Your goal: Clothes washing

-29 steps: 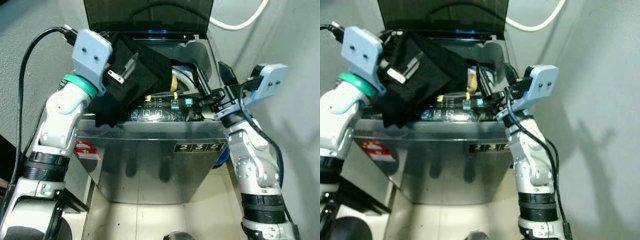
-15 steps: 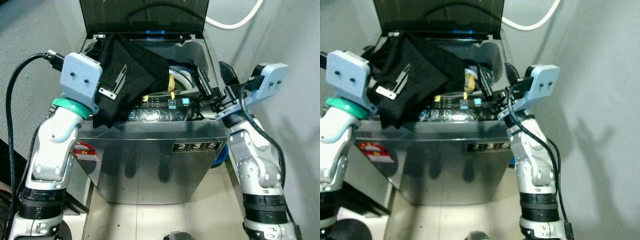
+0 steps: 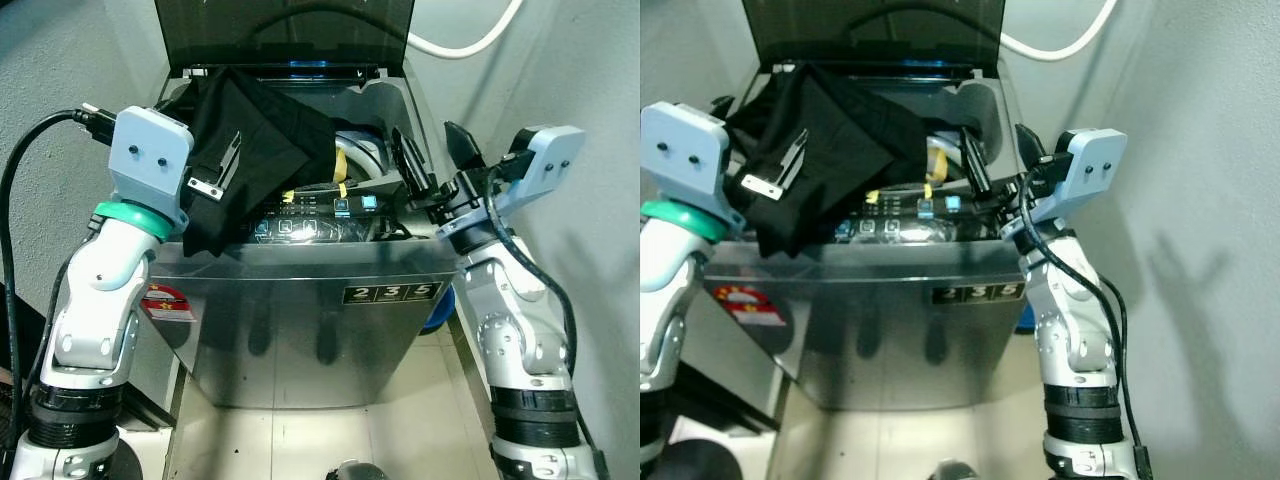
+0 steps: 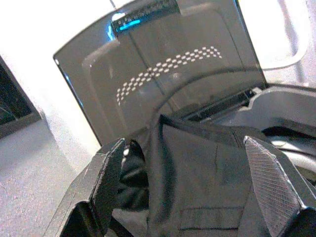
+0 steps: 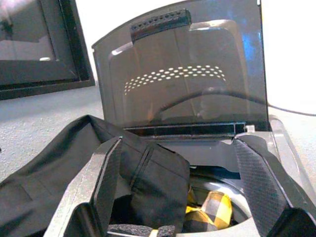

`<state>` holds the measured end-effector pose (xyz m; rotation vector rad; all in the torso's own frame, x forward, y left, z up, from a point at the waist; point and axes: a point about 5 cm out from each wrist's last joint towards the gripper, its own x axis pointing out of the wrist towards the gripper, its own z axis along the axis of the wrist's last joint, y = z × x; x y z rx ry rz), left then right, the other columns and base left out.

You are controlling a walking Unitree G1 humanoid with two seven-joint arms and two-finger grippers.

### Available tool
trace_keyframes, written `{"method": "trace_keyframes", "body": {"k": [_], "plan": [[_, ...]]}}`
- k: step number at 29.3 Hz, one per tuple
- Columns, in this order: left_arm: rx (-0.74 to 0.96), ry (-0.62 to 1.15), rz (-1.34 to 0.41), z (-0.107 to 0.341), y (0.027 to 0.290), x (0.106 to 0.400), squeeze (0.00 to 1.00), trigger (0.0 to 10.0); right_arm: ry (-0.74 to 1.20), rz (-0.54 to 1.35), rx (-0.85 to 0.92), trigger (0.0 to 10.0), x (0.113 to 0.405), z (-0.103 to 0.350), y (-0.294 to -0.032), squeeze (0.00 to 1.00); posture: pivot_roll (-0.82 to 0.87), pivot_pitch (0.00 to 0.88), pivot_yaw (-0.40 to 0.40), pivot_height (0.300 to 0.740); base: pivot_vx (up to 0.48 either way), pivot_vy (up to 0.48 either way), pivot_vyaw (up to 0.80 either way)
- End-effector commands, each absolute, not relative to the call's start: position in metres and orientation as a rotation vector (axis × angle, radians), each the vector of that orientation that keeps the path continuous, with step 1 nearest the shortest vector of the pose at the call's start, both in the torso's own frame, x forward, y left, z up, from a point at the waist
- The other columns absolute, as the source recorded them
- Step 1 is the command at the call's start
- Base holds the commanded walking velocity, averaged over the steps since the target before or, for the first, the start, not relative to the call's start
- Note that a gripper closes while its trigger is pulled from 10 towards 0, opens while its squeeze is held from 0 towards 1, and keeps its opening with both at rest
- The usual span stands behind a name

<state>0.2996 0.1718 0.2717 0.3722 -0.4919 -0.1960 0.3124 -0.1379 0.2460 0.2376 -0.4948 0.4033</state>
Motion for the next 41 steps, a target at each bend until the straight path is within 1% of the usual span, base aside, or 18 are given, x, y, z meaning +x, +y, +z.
{"method": "trace_keyframes", "body": {"k": [1, 2, 6, 10, 11, 14, 15, 19, 20, 22, 24, 25, 27, 28, 30, 32, 35, 41], "plan": [[0.388, -0.494, -0.172, 0.274, 0.176, 0.296, 0.0, 10.0, -0.5, 0.402, 0.245, 10.0, 0.311, 0.246, -0.136, 0.0, -0.03, 0.0, 0.056, 0.74, 0.0, 0.0, 0.0], [0.401, -0.478, -0.174, 0.272, 0.175, 0.291, 0.0, 10.0, -0.493, 0.407, 0.251, 10.0, 0.312, 0.244, -0.135, 0.0, 0.0, 0.0, 0.053, 0.74, 0.0, 0.0, 0.0], [0.388, -0.42, -0.177, 0.261, 0.177, 0.28, 0.0, 10.0, -0.477, 0.42, 0.256, 10.0, 0.314, 0.24, -0.132, 0.0, 0.01, 0.0, 0.048, 0.74, 0.0, 0.0, 0.0], [0.385, -0.405, -0.176, 0.257, 0.177, 0.275, 0.0, 10.0, -0.477, 0.427, 0.257, 10.0, 0.314, 0.241, -0.131, 0.0, 0.01, 0.0, 0.048, 0.74, 0.0, 0.0, 0.0], [0.32, -0.364, -0.161, 0.249, 0.18, 0.27, 1.0, 10.0, -0.473, 0.433, 0.261, 10.0, 0.314, 0.24, -0.129, 0.0, 0.03, 0.0, 0.047, 0.74, 0.0, 0.0, 0.0], [0.32, -0.364, -0.161, 0.249, 0.18, 0.27, 1.0, 10.0, -0.473, 0.433, 0.261, 10.0, 0.314, 0.24, -0.129, 0.0, 0.03, 0.0, 0.047, 0.74, 0.0, 0.0, 0.0], [0.194, -0.267, -0.129, 0.231, 0.189, 0.274, 1.0, 10.0, -0.467, 0.442, 0.269, 10.0, 0.315, 0.238, -0.126, 0.0, 0.03, 0.0, 0.041, 0.74, 0.0, 0.0, 0.0], [0.156, -0.235, -0.121, 0.224, 0.192, 0.278, 1.0, 10.0, -0.465, 0.445, 0.271, 10.0, 0.316, 0.238, -0.125, 0.0, 0.03, 0.0, 0.04, 0.74, 0.0, 0.0, 0.0], [0.119, -0.214, -0.124, 0.22, 0.194, 0.284, 1.0, 10.0, -0.464, 0.447, 0.272, 10.0, 0.316, 0.238, -0.124, 0.0, 0.03, 0.0, 0.039, 0.74, 0.0, 0.0, 0.0], [0.104, -0.198, -0.147, 0.218, 0.194, 0.29, 1.0, 10.0, -0.465, 0.448, 0.272, 10.0, 0.316, 0.238, -0.124, 0.0, 0.02, 0.0, 0.041, 0.74, 0.0, 0.0, 0.0], [0.088, -0.157, -0.226, 0.213, 0.187, 0.294, 1.0, 10.0, -0.467, 0.444, 0.269, 10.0, 0.316, 0.238, -0.125, 0.0, 0.01, 0.0, 0.046, 0.74, 0.0, 0.0, 0.0], [0.096, -0.142, -0.241, 0.21, 0.185, 0.294, 0.34, 10.0, -0.467, 0.437, 0.268, 10.0, 0.316, 0.238, -0.126, 0.0, 0.01, 0.0, 0.046, 0.74, 0.0, 0.0, 0.0], [0.102, -0.134, -0.245, 0.209, 0.185, 0.293, 0.34, 10.0, -0.467, 0.432, 0.268, 10.0, 0.315, 0.238, -0.128, 0.0, 0.01, 0.0, 0.046, 0.74, 0.0, 0.0, 0.0], [0.106, -0.119, -0.245, 0.207, 0.185, 0.293, 0.0, 10.0, -0.466, 0.429, 0.269, 10.0, 0.315, 0.238, -0.128, 0.0, 0.01, 0.002, 0.043, 0.74, 0.0, 0.0, 0.0], [0.108, -0.109, -0.257, 0.206, 0.184, 0.294, 0.0, 10.0, -0.465, 0.428, 0.27, 10.0, 0.315, 0.237, -0.128, 0.0, 0.01, 0.002, 0.043, 0.74, 0.0, 0.0, 0.0], [0.112, -0.069, -0.321, 0.201, 0.181, 0.297, 0.0, 10.0, -0.464, 0.434, 0.272, 10.0, 0.315, 0.237, -0.126, 0.0, 0.01, 0.001, 0.042, 0.74, 0.0, 0.0, 0.0], [0.108, -0.04, -0.36, 0.197, 0.179, 0.301, 0.0, 10.0, -0.467, 0.438, 0.276, 10.0, 0.315, 0.237, -0.124, 0.0, 0.01, 0.002, 0.043, 0.74, 0.0, 0.0, 0.0], [0.106, 0.031, -0.315, 0.189, 0.188, 0.313, 0.0, 10.0, -0.47, 0.439, 0.278, 10.0, 0.316, 0.239, -0.123, 0.0, 0.01, 0.005, 0.047, 0.74, 0.0, 0.0, 0.0]]}}
